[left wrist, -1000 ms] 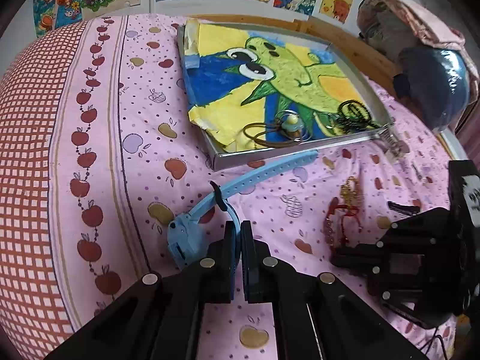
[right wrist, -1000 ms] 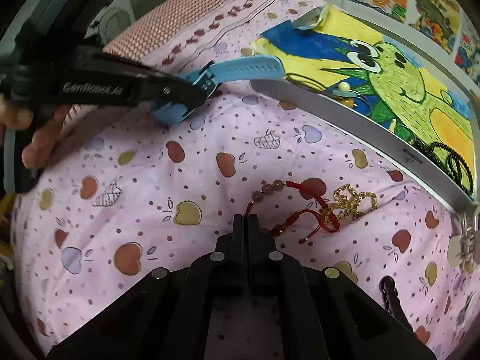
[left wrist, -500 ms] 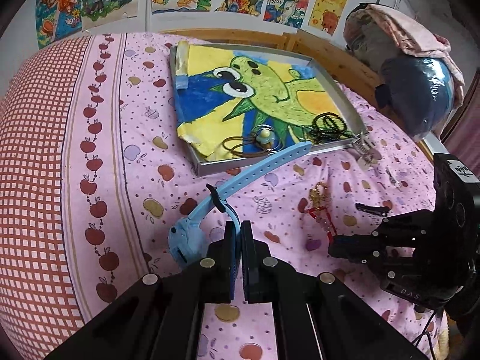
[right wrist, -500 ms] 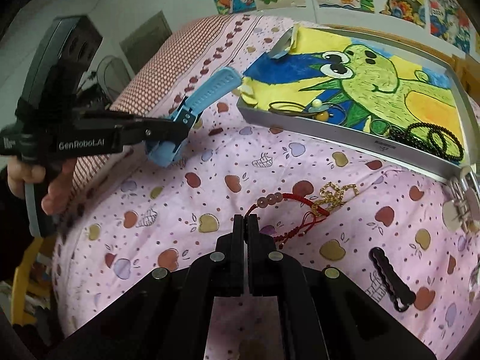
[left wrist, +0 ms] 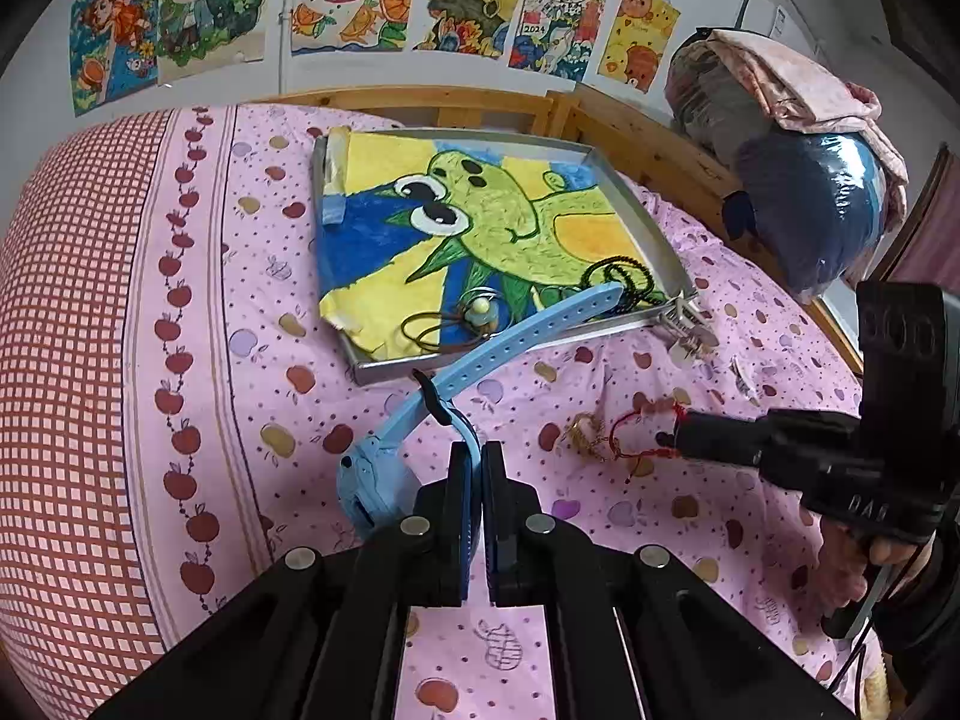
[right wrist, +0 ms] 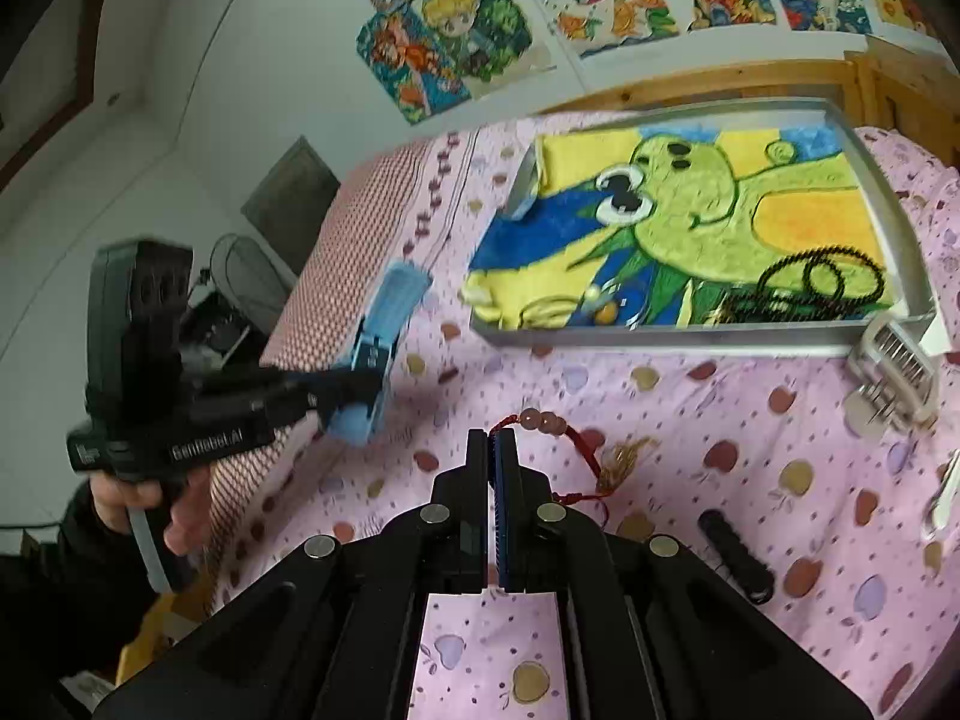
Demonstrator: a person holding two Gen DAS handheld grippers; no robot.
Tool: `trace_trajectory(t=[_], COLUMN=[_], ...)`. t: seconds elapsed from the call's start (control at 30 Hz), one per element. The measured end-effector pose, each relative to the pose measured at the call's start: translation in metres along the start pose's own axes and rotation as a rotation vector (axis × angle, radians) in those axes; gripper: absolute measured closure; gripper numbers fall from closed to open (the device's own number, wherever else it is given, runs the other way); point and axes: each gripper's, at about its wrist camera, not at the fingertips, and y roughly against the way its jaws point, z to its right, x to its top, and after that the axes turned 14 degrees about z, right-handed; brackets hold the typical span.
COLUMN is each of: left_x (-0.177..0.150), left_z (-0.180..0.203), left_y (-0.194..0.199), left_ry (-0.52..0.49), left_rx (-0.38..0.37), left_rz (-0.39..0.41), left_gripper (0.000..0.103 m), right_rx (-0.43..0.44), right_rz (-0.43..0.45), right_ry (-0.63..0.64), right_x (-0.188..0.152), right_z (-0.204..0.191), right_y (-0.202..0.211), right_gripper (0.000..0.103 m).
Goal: Organize jewelry
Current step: 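Lift the blue watch with the left tool over the tray while the right tool lifts the bracelet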
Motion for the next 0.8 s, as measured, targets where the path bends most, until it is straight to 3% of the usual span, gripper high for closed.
trace_trajectory(t=[0.37, 0.8], left_x=[0.027, 0.075], left_z=[0.011, 0.005], left_y=[-0.005, -0.047], left_ry=[0.02, 0.072], left_rx=[-0.016, -0.012], left_rz=[0.046, 0.092], left_gripper=[0.099, 0.099], right_rx=[-0.014, -0.078], right_rz=[0.117, 0.235], right_ry=[-0.007, 0.032], right_x=[0.05, 0.135], right_z=[0.005, 0.015], right_y=[0.017, 0.008], right_gripper=[0.101, 0.101])
